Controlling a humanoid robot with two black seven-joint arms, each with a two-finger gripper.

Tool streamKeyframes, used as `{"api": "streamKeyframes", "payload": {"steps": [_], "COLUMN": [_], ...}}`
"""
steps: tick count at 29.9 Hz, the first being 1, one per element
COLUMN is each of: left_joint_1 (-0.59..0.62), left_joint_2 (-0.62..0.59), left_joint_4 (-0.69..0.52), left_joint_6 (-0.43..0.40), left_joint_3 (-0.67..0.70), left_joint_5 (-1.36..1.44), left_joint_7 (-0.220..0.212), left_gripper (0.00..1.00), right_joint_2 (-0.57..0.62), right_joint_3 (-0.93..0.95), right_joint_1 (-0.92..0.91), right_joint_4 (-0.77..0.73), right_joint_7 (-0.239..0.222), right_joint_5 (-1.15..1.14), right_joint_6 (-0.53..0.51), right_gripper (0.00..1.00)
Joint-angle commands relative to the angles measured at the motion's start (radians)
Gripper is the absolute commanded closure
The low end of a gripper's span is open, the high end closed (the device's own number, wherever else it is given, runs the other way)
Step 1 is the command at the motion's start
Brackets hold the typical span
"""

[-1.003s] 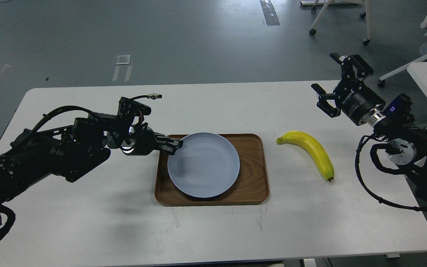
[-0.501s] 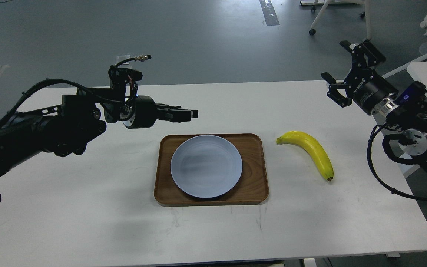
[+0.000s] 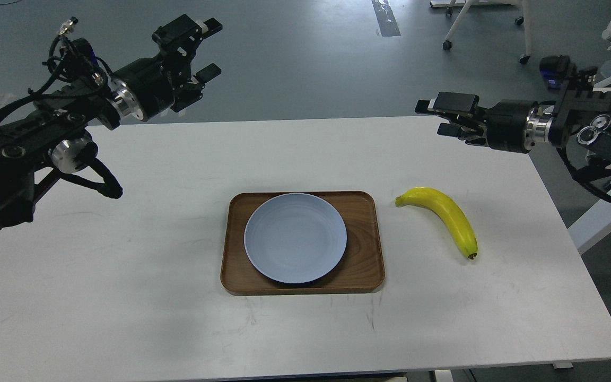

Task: Place banana on plate with both arms
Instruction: 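Reach the right gripper down to the yellow banana and grasp its stem end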

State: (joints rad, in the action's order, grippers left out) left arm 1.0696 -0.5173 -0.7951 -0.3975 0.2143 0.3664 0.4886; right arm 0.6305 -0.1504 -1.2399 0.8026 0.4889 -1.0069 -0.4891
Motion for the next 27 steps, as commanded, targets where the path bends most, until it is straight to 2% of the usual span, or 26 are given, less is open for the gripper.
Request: {"api": "streamKeyframes", "payload": {"steps": [1,13,27], "left_joint_1": [-0.031,-0.039,-0.039], "left_joint_2": [-0.033,-0.033,-0.03], "left_joint_4": [-0.029,-0.042,-0.042], "left_joint_6": [-0.032,-0.035,-0.038], "left_joint_3": [0.028,0.028,0.028], "left_joint_5": [-0.003,-0.001,0.0], "left_joint_7": [0.0,0.0,0.0], "left_gripper": [0.02,0.02,0.02], "right_joint_2": [-0.032,-0.169,-0.271], "right_joint_3": [-0.131,-0.411,-0.44], "right_joint_1": [-0.053,-0.059,0.007], "right_joint_4": [-0.045,-0.157,-0.249], "right_joint_7": [0.0,0.0,0.0], "right_joint_5": [-0.171,-0.236,-0.234], "right_joint_6": [0.0,0.0,0.018], "right_gripper": [0.01,0.01,0.01]}}
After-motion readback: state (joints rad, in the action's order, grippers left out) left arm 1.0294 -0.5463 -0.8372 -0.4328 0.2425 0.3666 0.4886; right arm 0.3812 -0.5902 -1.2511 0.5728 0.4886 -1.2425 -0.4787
